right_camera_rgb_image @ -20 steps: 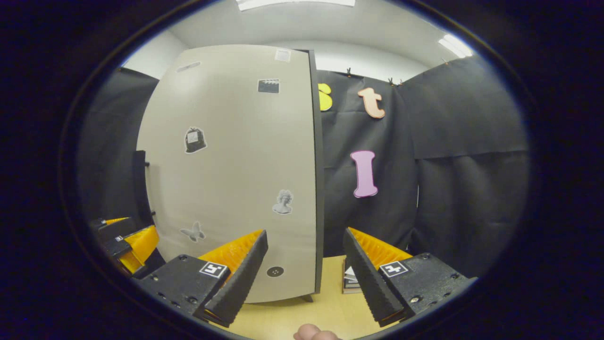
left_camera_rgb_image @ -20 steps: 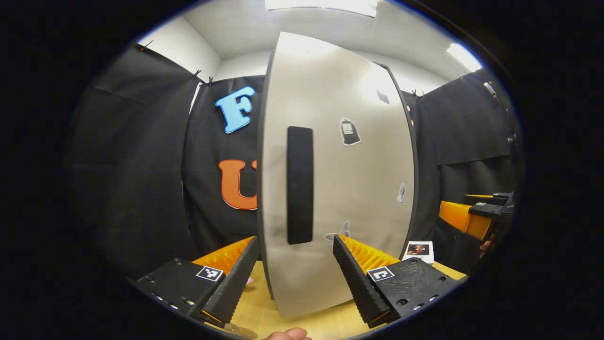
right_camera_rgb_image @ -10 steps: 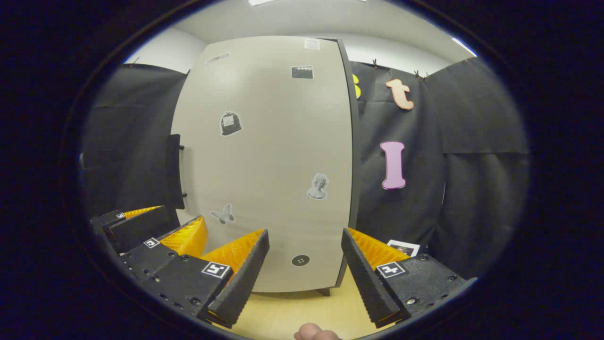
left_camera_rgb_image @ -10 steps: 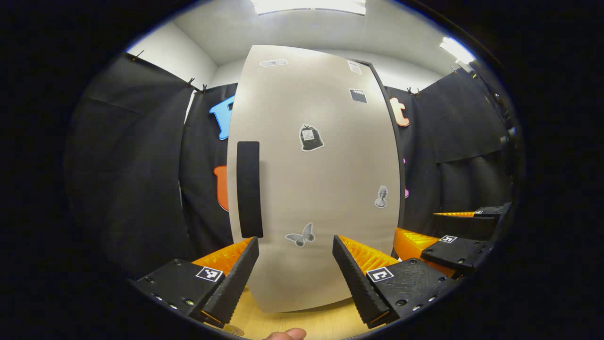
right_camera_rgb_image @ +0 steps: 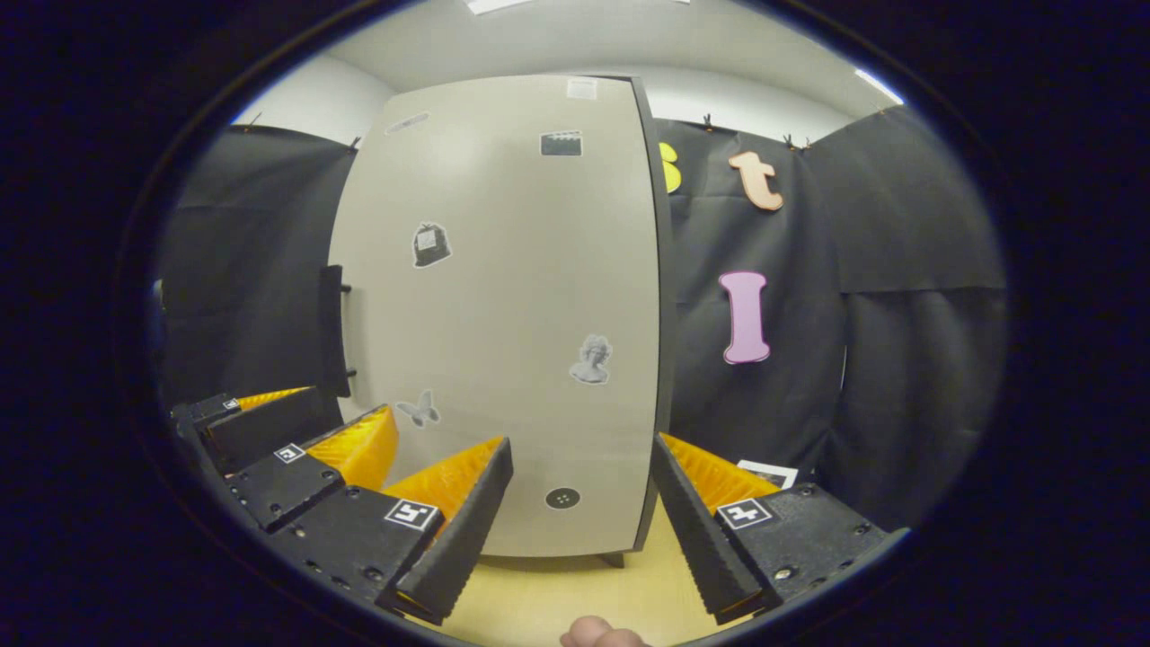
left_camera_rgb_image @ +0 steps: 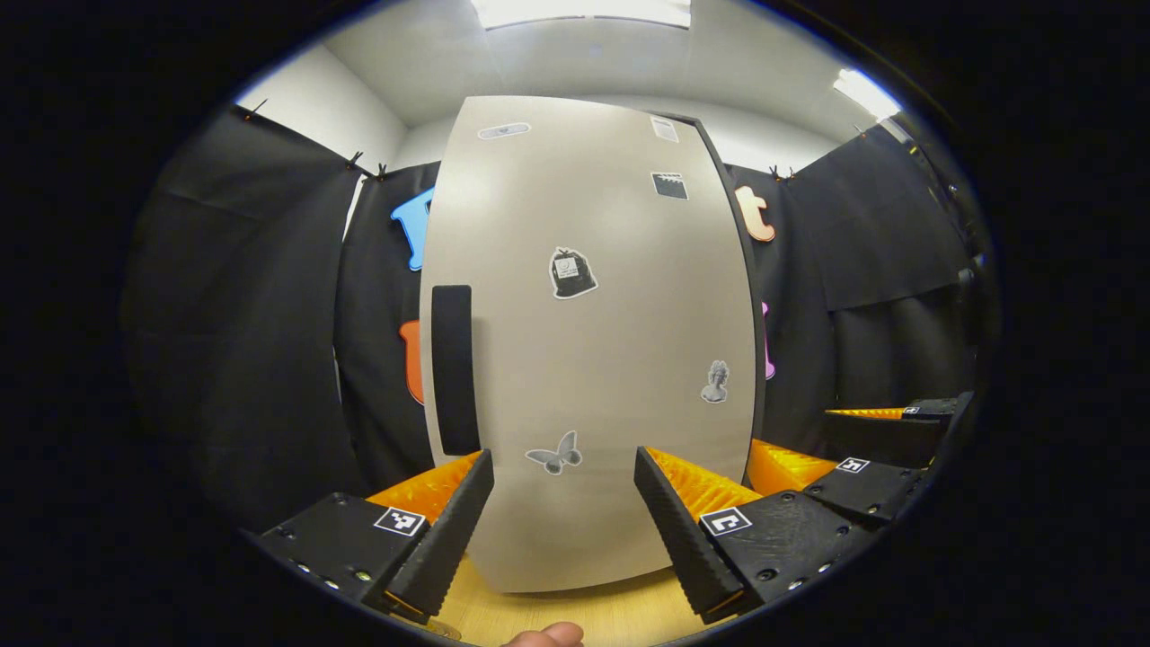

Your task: Open the cabinet door with the right hand, grasp the bottle in the cabinet with the left hand and place it on the coaster, then close the cabinet door with the right hand.

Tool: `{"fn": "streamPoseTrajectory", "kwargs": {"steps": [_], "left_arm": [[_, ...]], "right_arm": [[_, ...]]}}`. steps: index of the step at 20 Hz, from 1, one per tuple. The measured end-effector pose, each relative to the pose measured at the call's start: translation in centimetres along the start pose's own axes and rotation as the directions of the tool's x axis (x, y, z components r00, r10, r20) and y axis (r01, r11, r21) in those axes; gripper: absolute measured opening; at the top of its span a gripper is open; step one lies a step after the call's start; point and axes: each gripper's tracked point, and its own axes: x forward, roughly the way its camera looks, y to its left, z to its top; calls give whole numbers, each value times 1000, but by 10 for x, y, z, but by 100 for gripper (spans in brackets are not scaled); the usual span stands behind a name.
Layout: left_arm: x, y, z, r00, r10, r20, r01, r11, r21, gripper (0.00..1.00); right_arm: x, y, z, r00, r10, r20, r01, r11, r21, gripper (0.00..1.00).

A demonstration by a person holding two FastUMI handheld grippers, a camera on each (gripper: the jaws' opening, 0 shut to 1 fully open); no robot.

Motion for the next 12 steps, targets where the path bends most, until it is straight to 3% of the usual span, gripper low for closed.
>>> {"fn": "streamPoseTrajectory", "kwargs": {"steps": [12], "left_arm": [[6, 5, -13, 998, 3, -58, -6, 999, -45, 95]], "right_arm": [[3, 3, 2, 1000, -14, -2, 14, 999, -33, 98]]}}
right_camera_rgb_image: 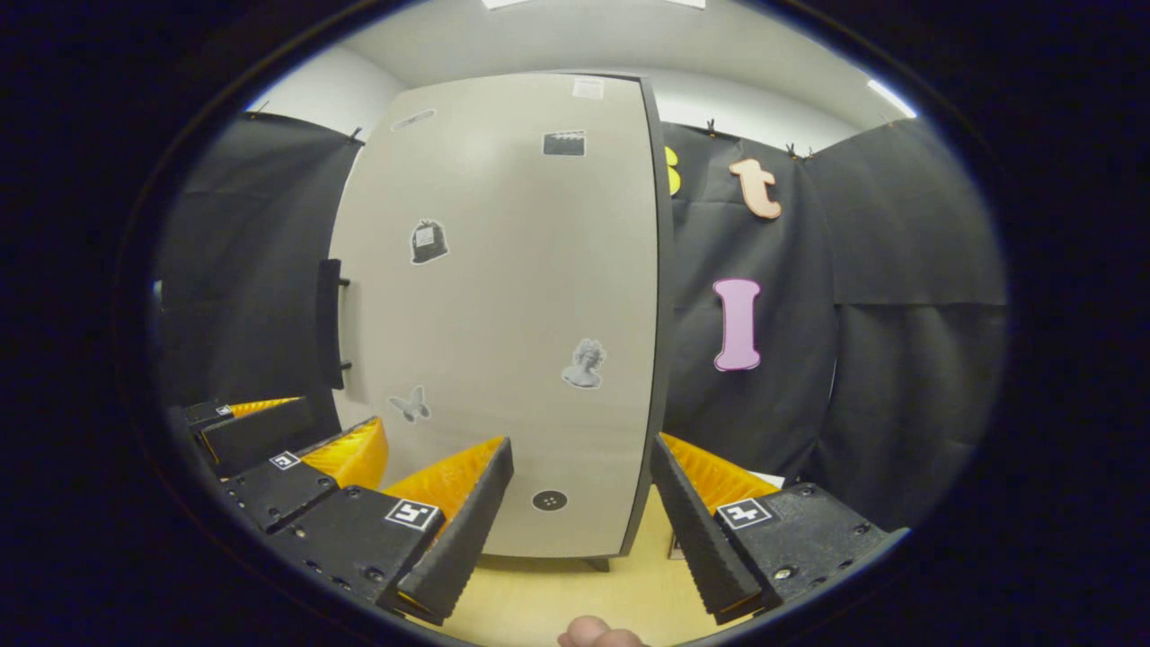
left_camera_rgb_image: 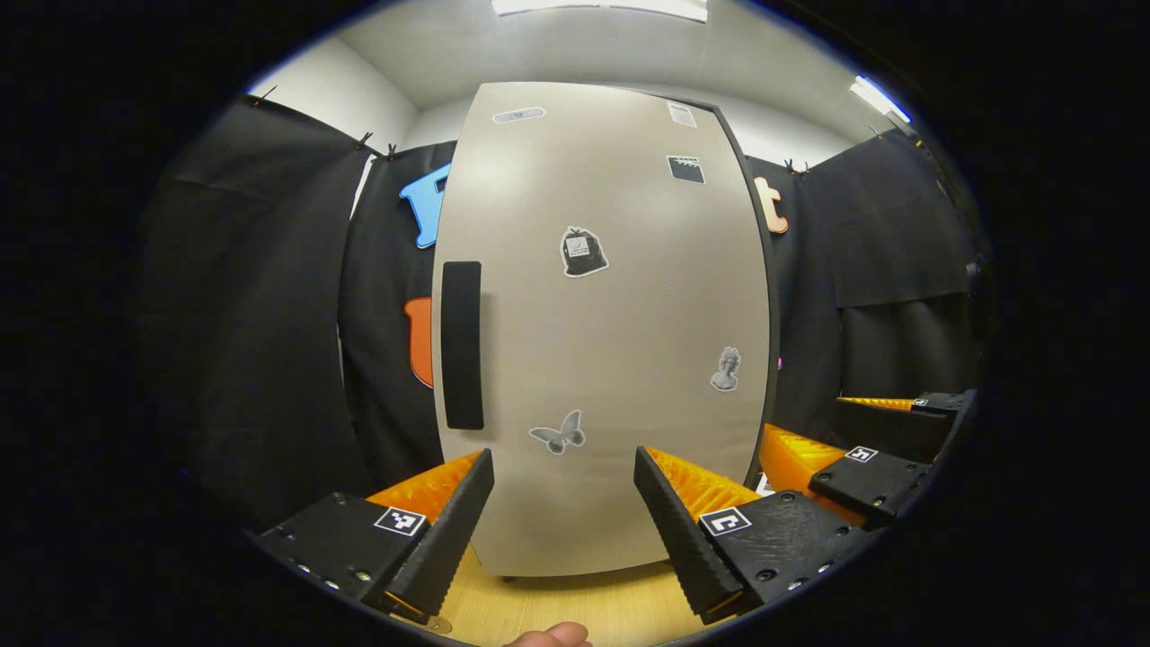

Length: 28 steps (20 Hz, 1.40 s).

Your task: Open the cabinet door with the right hand, grasp the bottle in the cabinet with the left hand and place it on the coaster, then close the cabinet door with the right hand.

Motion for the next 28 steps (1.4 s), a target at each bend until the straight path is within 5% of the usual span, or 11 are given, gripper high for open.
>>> {"fn": "streamPoseTrajectory", "kwargs": {"steps": [28], "left_arm": [[-13, 1, -5, 1000, -24, 5, 24, 1000, -3, 95]], "right_arm": [[-18, 1, 3, 1000, -13, 21, 13, 1000, -7, 98]]}}
